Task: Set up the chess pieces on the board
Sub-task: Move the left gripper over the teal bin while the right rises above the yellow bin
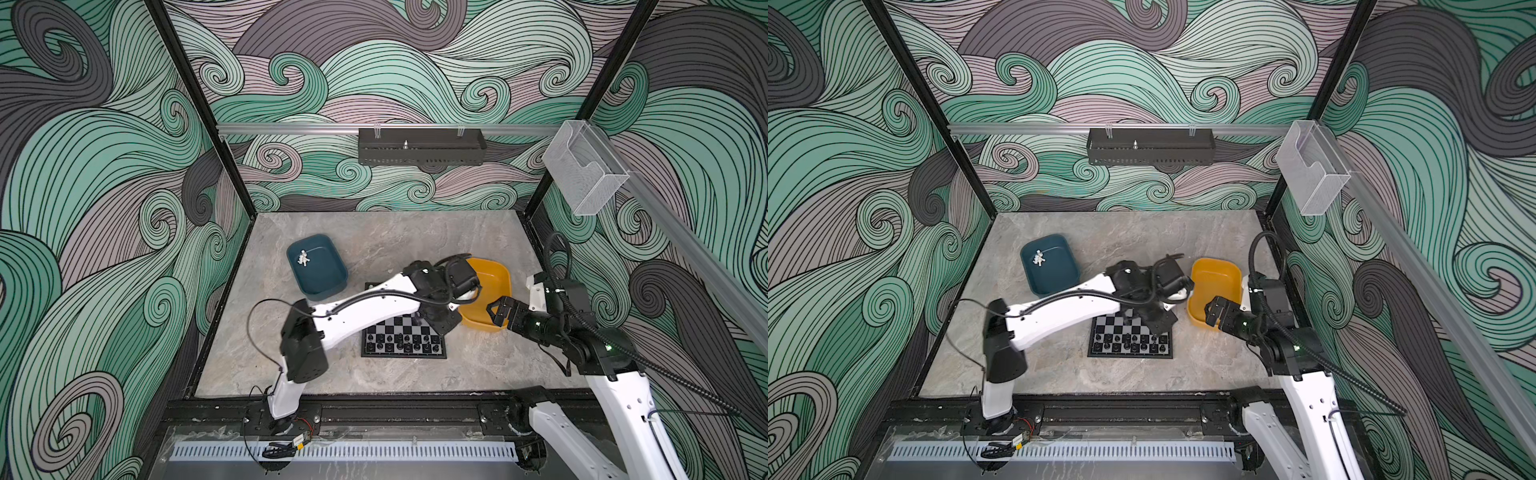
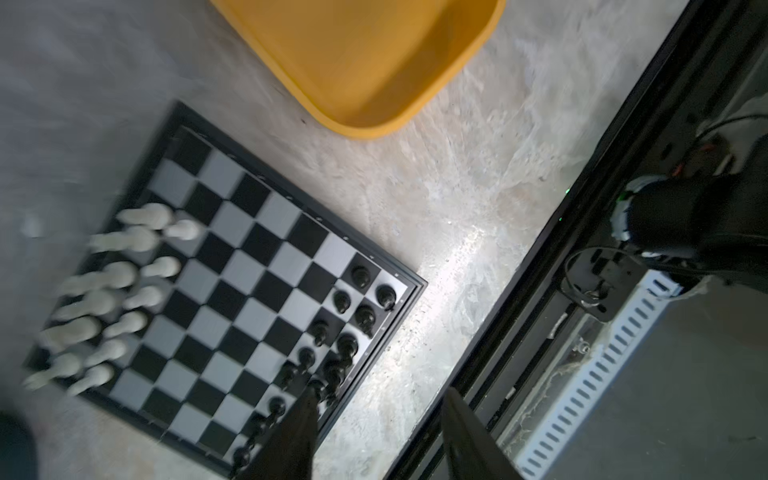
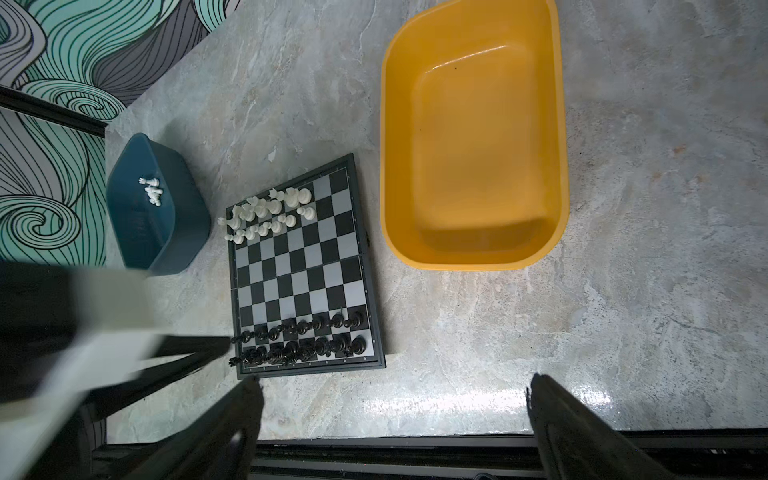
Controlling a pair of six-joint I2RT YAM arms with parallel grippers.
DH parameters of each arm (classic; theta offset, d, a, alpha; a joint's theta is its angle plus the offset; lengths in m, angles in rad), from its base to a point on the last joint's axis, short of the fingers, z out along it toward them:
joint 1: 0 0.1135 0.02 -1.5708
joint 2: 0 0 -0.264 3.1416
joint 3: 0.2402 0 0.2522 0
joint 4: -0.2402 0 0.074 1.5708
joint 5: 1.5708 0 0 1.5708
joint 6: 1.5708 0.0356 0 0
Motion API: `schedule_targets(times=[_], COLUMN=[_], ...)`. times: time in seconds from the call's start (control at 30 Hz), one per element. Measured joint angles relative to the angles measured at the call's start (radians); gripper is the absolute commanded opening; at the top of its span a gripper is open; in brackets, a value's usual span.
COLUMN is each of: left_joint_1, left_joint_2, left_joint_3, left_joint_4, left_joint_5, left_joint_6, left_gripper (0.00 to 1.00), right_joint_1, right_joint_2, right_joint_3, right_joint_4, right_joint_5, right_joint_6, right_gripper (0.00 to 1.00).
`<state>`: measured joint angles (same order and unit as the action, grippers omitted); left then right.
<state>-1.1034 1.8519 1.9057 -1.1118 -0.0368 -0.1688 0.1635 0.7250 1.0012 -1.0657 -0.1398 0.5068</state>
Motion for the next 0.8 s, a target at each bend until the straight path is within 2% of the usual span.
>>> schedule_targets(times=[0.07, 0.13, 0.27, 0.37, 0.43, 0.53, 0.57, 0.67, 0.8], left_joint_1=[0.039, 0.098, 0.290, 0.470, 0.589, 0.769, 0.819, 0.924, 0.987], left_joint_2=[-0.179, -0.342, -0.619, -0.710, -0.708, -0.629, -0.589, -0.434, -0.206], left_joint_3=[-0.094, -0.200, -0.425, -0.529, -0.552, -0.554, -0.551, -0.520, -0.427], left_joint_4=[0.032, 0.078, 0.157, 0.190, 0.211, 0.272, 0.297, 0.351, 0.372], left_joint_5=[-0.050, -0.079, -0.092, -0.081, -0.041, 0.037, 0.066, 0.126, 0.190], left_joint_6=[-0.018, -0.026, -0.076, -0.116, -0.152, -0.228, -0.253, -0.313, -0.357], left_gripper=[0.81, 0.98, 0.99, 0.97, 0.89, 0.62, 0.56, 0.42, 0.24], right_joint_1=[0.000, 0.000, 0.004, 0.046, 0.103, 0.198, 0.231, 0.306, 0.377], right_joint_2=[-0.001, 0.003, 0.063, 0.154, 0.228, 0.356, 0.404, 0.523, 0.637], right_joint_3=[-0.001, -0.002, -0.002, -0.002, 0.003, 0.037, 0.057, 0.122, 0.202], right_joint_4=[0.039, 0.076, 0.164, 0.247, 0.301, 0.377, 0.409, 0.478, 0.524], right_joint_5=[-0.016, -0.037, -0.077, -0.079, -0.067, -0.041, -0.034, -0.010, 0.009], right_joint_6=[0.013, 0.028, 0.061, 0.093, 0.107, 0.122, 0.126, 0.126, 0.113], right_gripper=[1.00, 1.00, 1.00, 1.00, 1.00, 1.00, 1.00, 1.00, 1.00])
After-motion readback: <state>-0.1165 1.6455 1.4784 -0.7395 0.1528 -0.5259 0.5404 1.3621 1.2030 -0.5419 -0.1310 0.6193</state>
